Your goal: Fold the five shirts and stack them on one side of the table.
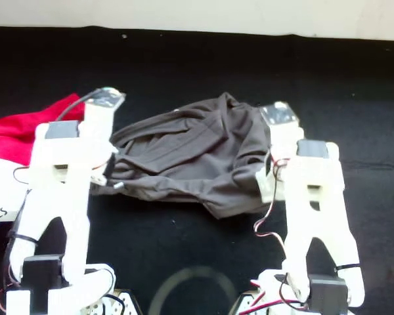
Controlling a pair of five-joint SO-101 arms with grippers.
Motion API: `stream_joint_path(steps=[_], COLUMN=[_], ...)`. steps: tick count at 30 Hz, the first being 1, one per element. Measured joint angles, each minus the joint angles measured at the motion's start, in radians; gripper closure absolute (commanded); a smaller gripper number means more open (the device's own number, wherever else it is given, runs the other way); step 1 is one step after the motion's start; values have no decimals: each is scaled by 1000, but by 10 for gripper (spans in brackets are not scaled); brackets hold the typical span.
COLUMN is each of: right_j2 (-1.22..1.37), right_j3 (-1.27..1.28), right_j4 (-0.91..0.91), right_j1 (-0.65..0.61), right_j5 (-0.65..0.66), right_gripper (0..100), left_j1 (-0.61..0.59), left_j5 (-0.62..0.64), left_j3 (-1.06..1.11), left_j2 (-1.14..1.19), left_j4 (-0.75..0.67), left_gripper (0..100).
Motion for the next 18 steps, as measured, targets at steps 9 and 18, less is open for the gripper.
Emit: stream_joint_path(steps=[9,18], right_j2=[-38,-52], right_j3=[138,144], right_j4=[-48,-52], right_j1=[25,25], right_j5=[6,6], right_gripper=[993,992], left_j1=[46,43], left_j5=[92,98], left_j3=[0,0], left_j2=[0,0], left_j4=[8,8], left_gripper=[990,990])
